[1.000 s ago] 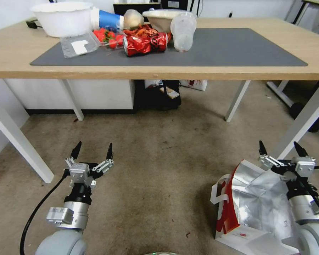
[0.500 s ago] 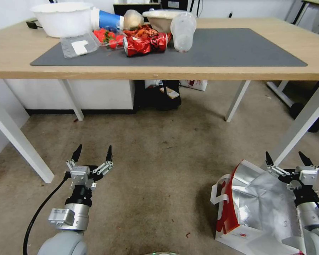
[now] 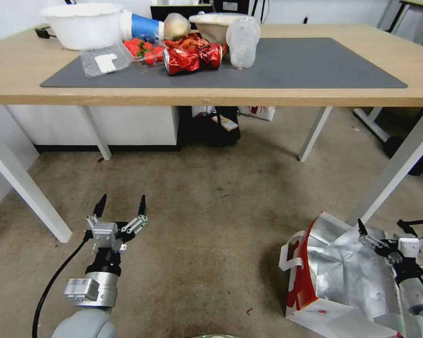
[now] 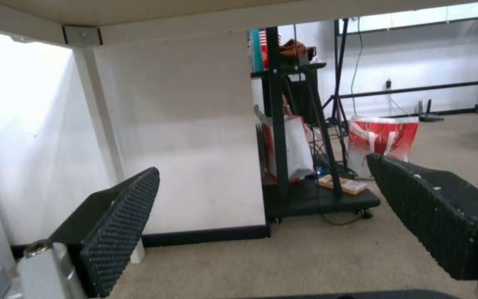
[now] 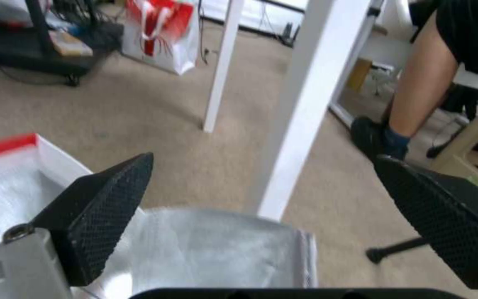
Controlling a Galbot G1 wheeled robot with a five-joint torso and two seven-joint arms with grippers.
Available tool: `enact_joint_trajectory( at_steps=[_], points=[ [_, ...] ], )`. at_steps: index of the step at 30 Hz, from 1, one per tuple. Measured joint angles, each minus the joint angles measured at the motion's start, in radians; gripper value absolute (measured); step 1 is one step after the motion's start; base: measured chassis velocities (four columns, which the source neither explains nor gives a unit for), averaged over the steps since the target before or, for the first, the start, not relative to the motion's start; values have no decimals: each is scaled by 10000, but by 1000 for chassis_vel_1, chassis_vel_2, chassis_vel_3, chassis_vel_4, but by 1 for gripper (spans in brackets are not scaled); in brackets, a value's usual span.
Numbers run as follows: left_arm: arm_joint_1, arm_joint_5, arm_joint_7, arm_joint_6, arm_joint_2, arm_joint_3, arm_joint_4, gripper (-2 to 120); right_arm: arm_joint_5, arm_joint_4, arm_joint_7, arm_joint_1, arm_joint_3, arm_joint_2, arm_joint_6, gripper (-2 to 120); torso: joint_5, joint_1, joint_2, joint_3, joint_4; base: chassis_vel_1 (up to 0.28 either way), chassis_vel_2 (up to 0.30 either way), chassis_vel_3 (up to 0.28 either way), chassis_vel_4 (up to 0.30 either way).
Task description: Pick up the food delivery bag from the floor and place it on the table.
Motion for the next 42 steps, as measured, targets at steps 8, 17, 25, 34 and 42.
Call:
enact_joint_trajectory(
  at_steps=[8,17,25,34,42],
  points=[
    [38,99,9,-94,-87,5,-20,94,-174,-531,-63,103,100,-90,-90,100,0,0,1,0,0,0,0,0,0],
    [66,128,-10,-226,-98,-42,-45,94,-157,-1155,-134,355,69,-190,-105,100,0,1,2,0,0,0,0,0,0],
    [48,153,-68,-231,-119,-70,-108,93,-24,-1694,-138,608,-162,-284,-314,100,1,1,2,0,0,0,0,0,0],
    [48,178,-133,-209,-132,-101,-147,93,-73,-1905,-153,657,-216,-313,-316,72,0,0,2,0,0,0,0,0,0],
    [50,217,-186,-204,-146,-104,-147,93,-43,-1969,-166,652,-264,-289,-313,39,0,1,2,0,0,0,0,0,0]
  ],
)
